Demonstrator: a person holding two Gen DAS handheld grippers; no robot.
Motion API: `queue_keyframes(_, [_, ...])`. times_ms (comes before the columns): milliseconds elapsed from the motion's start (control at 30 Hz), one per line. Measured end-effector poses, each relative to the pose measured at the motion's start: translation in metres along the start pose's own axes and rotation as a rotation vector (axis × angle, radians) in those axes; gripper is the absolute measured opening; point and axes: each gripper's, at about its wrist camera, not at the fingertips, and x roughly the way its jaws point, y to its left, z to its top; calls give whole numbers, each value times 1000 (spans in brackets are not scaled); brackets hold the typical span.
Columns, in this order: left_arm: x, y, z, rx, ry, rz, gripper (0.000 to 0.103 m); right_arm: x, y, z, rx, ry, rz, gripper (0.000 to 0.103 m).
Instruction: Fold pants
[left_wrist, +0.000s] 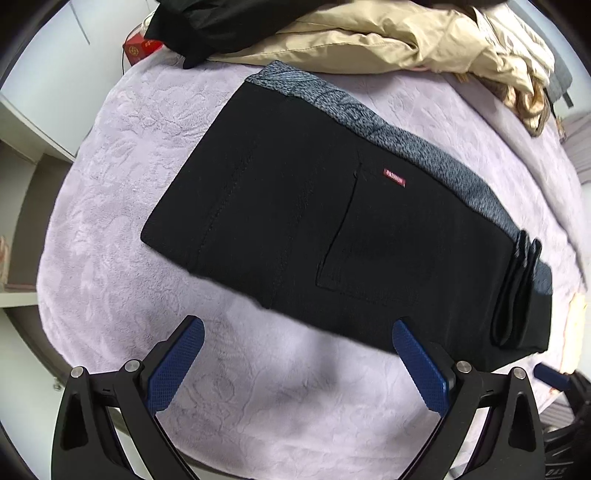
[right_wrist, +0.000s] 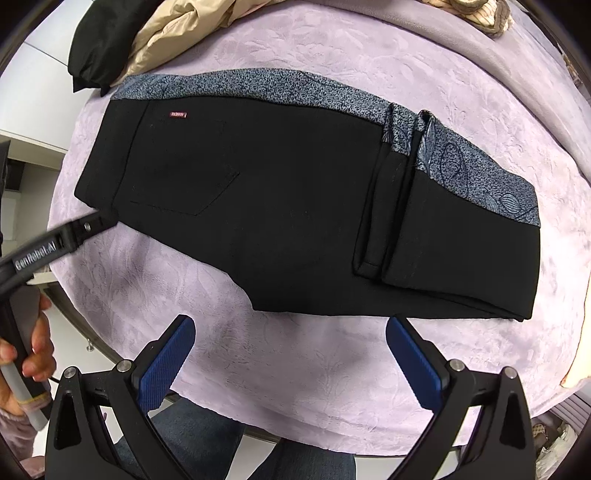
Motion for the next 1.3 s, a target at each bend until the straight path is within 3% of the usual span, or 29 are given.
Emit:
queue_keyframes(367, [3, 27, 7, -41, -21, -42, 103, 0, 1, 0, -12, 4, -5, 103])
queue_keyframes(467, [1, 31, 8, -52, -43, -90, 102, -2, 1, 0, -13, 1, -10, 103])
queue_keyframes(600, [-1, 58, 11, -109, -101, -241, 102, -1, 0, -1, -14, 8, -6, 103])
queue_keyframes(733, [16, 87, 9, -199, -79, -435, 102, 4, -2, -5, -8, 23, 1, 103])
queue_keyframes(867, [31, 95, 10, -228, -78, -546, 102, 15, -2, -9, -12, 55, -8, 103])
queue_keyframes(1167, [48, 84, 12, -251, -85, -530, 102, 24, 6, -8, -39, 73, 10, 103])
queue_keyframes(1300, [15, 68, 18, -213, -164, -538, 102, 14, 8, -2, -38, 37, 41, 103])
